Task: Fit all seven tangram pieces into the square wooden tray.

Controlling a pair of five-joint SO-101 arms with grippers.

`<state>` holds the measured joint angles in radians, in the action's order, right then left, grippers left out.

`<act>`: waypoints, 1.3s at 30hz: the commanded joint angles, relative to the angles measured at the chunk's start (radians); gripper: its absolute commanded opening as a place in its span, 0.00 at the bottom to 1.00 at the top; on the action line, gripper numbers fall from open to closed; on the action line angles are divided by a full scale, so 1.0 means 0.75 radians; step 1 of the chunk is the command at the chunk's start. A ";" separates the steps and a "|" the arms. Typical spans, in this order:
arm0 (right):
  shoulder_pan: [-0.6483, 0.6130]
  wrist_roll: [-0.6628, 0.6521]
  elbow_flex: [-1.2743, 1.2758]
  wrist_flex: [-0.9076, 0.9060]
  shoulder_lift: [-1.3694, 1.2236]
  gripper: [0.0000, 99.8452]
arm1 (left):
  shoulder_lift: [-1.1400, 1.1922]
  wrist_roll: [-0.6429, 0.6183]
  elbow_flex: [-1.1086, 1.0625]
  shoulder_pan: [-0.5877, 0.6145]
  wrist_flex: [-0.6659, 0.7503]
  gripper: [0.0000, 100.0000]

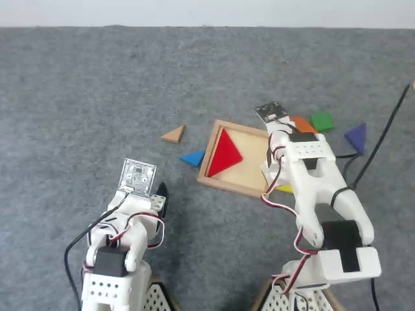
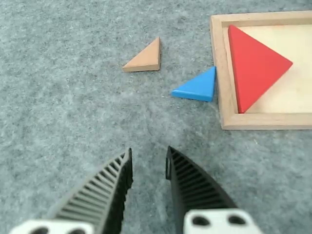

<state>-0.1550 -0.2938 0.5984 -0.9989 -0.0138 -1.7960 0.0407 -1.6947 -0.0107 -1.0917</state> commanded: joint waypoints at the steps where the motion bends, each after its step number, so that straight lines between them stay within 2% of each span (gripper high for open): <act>1: 0.050 -0.023 -0.006 0.026 0.007 0.28 | -0.018 -0.010 0.015 -0.008 -0.004 0.11; 8: 0.283 -0.119 -0.004 0.024 0.007 0.28 | -0.018 -0.010 0.015 -0.008 -0.004 0.11; 12: 0.343 -0.141 -0.004 0.019 0.021 0.28 | -0.018 -0.010 0.015 -0.008 -0.004 0.11; 17: 0.251 -0.108 -0.004 -0.007 0.099 0.28 | -0.018 -0.010 0.015 -0.008 -0.004 0.11; 25: -0.044 -0.092 0.000 -0.175 0.318 0.28 | -0.018 -0.010 0.015 -0.008 -0.004 0.11; 33: -0.038 -0.266 0.061 -0.116 0.191 0.28 | -0.018 -0.010 0.015 -0.008 -0.004 0.11; 39: 0.034 -0.327 0.053 -0.038 0.075 0.28 | -0.018 -0.010 0.015 -0.008 -0.004 0.11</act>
<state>-0.1688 -0.5178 0.6506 -1.0740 0.0522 -1.7960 0.0407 -1.6947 -0.0107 -1.0917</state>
